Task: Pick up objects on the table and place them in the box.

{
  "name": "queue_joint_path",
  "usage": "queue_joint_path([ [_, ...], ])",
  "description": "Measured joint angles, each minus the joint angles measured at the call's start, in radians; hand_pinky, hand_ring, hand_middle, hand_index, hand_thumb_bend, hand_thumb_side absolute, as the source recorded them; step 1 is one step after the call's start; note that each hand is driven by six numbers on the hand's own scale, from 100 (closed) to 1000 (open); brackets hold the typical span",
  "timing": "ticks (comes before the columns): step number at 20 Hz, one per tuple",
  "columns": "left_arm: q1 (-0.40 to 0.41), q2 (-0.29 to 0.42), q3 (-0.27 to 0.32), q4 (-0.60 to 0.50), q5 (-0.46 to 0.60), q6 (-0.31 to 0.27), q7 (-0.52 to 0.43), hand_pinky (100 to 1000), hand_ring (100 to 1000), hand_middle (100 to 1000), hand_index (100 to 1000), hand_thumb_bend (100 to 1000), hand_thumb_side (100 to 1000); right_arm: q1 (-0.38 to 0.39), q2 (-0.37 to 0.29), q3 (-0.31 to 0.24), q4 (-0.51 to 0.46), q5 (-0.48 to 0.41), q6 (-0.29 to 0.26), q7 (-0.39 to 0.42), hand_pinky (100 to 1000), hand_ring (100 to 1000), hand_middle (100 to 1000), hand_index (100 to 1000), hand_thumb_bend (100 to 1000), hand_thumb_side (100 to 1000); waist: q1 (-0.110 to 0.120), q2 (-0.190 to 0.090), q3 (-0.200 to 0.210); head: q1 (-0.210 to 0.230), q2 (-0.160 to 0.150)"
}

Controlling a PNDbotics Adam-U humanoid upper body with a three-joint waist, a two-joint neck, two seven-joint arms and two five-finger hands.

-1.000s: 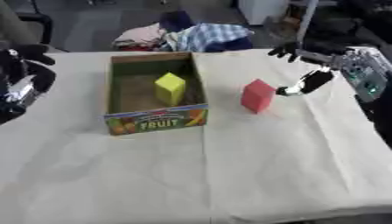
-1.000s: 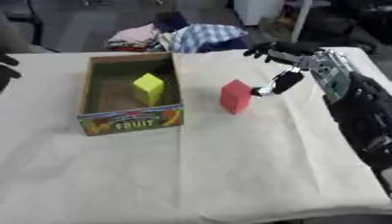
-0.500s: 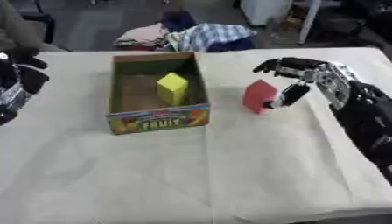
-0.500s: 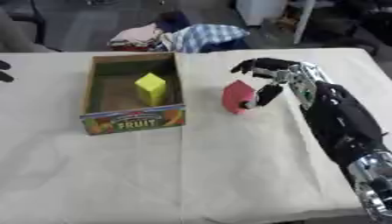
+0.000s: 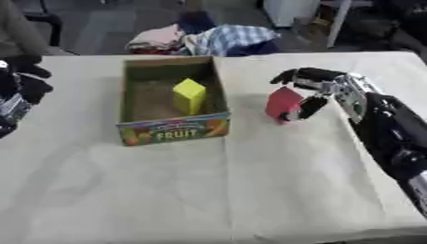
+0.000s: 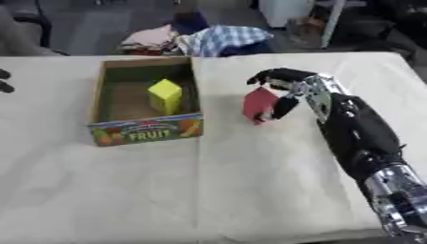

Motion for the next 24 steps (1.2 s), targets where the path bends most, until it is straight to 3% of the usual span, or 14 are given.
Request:
queue_joint_path([
  [1,0.001,0.000,0.000,0.000,0.000,0.000,0.000,810,632,648,841,450,631,0.000,0.000,-0.002,0.002,0.005,0.001,-0.006,679,780,791,880,402,325,0.000,0.000,0.000,0.000,0.000],
  [2,0.003,0.000,0.000,0.001,0.000,0.000,0.000,810,632,648,841,449,632,0.000,0.001,-0.004,0.004,0.011,0.003,-0.013,664,760,781,870,403,318,0.000,0.000,0.000,0.000,0.000],
  [3,0.005,0.000,0.000,0.003,0.000,0.000,0.000,810,632,648,841,444,636,0.000,0.002,-0.005,0.004,0.015,0.005,-0.022,601,654,743,831,397,295,0.000,0.000,0.001,0.000,0.000],
  [4,0.006,-0.001,0.000,0.004,0.000,0.000,-0.001,810,632,648,841,444,637,0.000,0.003,-0.006,0.004,0.019,0.007,-0.034,592,638,738,827,396,293,0.000,0.000,0.001,0.000,0.000],
  [5,0.007,-0.001,0.000,0.004,0.000,0.000,0.000,810,632,648,841,439,643,0.000,0.005,-0.008,0.004,0.023,0.010,-0.046,529,530,690,793,389,280,0.000,0.000,0.001,0.000,0.000],
  [9,0.008,-0.008,0.000,0.009,-0.001,0.000,0.000,810,632,648,841,432,650,0.001,0.007,-0.011,-0.002,0.040,0.015,-0.109,467,403,623,741,360,255,0.001,0.000,0.002,0.000,0.000],
  [18,0.014,-0.009,0.000,0.009,0.000,0.001,0.001,810,632,647,840,429,653,-0.021,0.036,-0.013,-0.095,-0.039,-0.010,-0.157,485,393,606,722,281,218,0.002,-0.002,0.003,0.004,0.000],
  [24,0.016,-0.018,-0.001,0.004,0.002,0.001,-0.003,809,631,646,839,432,646,-0.093,0.117,0.002,-0.176,-0.121,-0.017,-0.134,512,425,609,725,269,201,-0.001,-0.010,0.017,0.002,0.000],
])
